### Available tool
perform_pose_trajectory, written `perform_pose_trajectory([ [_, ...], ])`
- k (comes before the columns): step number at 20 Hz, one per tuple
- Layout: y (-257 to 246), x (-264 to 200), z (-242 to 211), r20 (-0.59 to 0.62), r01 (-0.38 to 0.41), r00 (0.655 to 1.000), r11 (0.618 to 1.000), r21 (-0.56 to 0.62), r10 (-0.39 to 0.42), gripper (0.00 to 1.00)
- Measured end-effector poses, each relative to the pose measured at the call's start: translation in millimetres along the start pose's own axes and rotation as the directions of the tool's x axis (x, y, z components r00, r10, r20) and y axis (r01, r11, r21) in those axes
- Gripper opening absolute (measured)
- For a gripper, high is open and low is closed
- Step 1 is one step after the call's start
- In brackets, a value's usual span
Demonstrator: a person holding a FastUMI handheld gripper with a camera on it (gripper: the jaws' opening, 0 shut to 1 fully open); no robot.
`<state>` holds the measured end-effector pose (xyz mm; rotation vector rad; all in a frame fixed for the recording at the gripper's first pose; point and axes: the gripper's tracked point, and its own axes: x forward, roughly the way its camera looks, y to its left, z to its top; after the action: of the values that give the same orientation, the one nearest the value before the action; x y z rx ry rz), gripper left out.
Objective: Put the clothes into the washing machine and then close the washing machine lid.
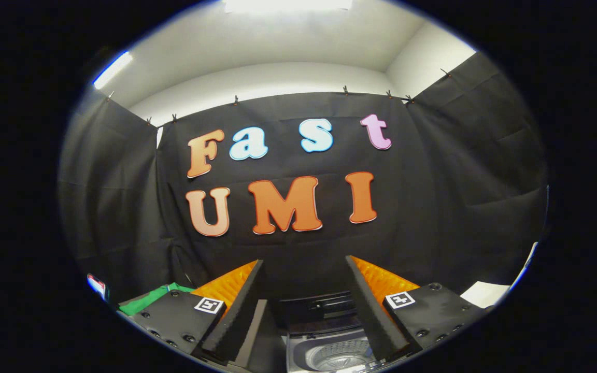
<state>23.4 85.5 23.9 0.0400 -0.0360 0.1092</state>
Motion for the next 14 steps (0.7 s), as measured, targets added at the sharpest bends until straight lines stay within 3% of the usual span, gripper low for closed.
perform_pose_trajectory([
  [5,119,26,-34,-0.097,-0.224,0.968,0.971,0.085,0.232,0.98],
  [10,241,27,-87,-0.235,-0.421,0.872,0.903,0.087,0.429,0.98],
  [14,311,22,-125,-0.303,-0.506,0.794,0.85,0.15,0.526,0.98],
])
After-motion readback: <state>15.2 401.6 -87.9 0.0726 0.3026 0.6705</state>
